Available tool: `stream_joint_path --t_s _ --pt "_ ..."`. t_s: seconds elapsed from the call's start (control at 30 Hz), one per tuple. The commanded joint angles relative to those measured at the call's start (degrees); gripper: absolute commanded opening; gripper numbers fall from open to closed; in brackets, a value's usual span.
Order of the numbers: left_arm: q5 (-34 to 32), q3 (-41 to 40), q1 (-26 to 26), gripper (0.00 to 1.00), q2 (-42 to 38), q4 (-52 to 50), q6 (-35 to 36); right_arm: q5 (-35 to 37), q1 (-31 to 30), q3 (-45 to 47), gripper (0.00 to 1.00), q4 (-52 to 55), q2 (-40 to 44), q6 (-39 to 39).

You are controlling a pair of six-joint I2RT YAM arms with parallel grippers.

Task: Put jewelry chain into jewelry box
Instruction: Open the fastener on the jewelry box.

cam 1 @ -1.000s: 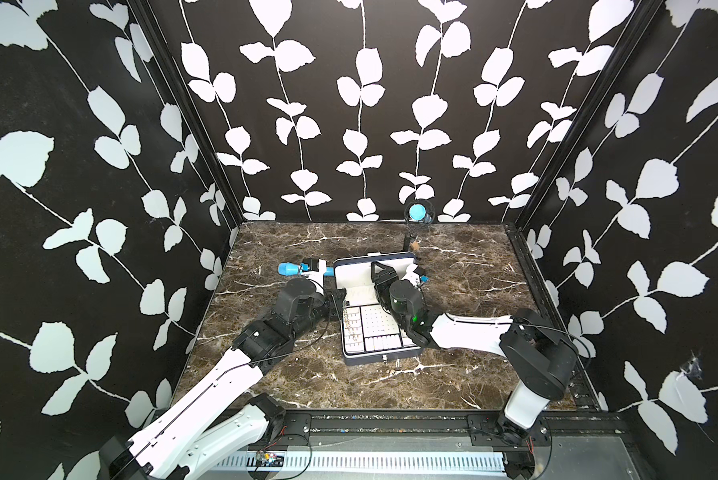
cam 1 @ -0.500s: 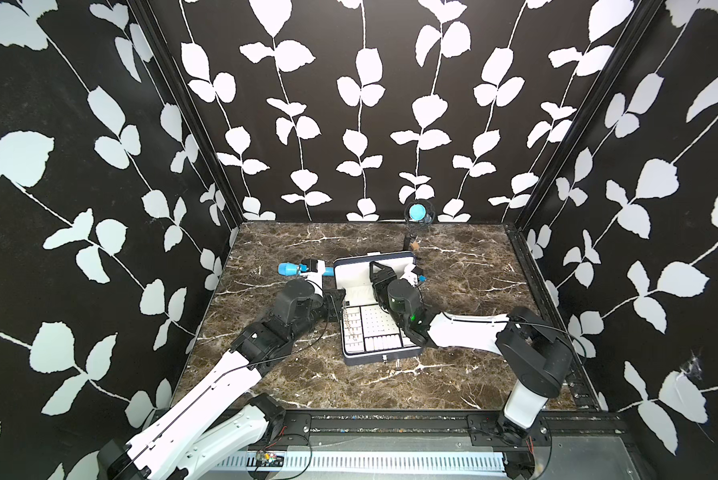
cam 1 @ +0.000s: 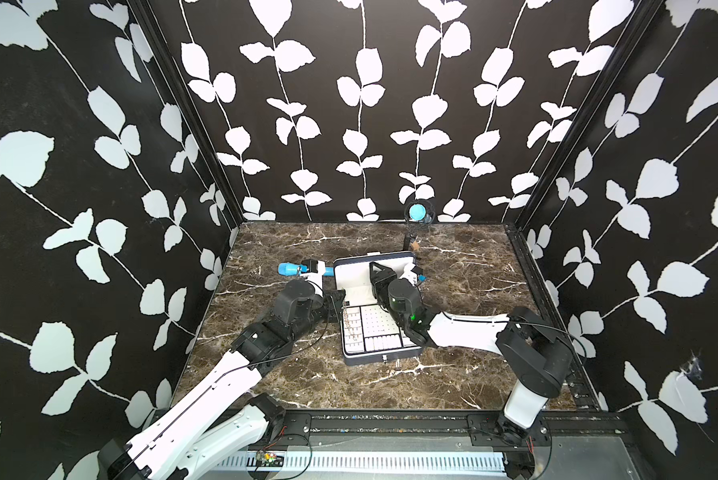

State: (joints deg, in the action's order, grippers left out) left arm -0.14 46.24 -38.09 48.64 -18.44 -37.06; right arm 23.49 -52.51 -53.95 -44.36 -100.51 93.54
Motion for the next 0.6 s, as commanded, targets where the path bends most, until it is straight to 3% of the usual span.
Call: stream_joint_path --t_s 0.0,0.57 --pt "-0.65 -0.8 0.29 0.0 -1.18 1.02 -0.11 -0.57 -0.35 1.06 0.37 1.16 -0.08 -0.2" --pt "-0.81 -1.15 0.27 0.0 -1.43 1.04 -0.47 -1.14 -0.37 3.1 0.23 1.73 0.92 0.02"
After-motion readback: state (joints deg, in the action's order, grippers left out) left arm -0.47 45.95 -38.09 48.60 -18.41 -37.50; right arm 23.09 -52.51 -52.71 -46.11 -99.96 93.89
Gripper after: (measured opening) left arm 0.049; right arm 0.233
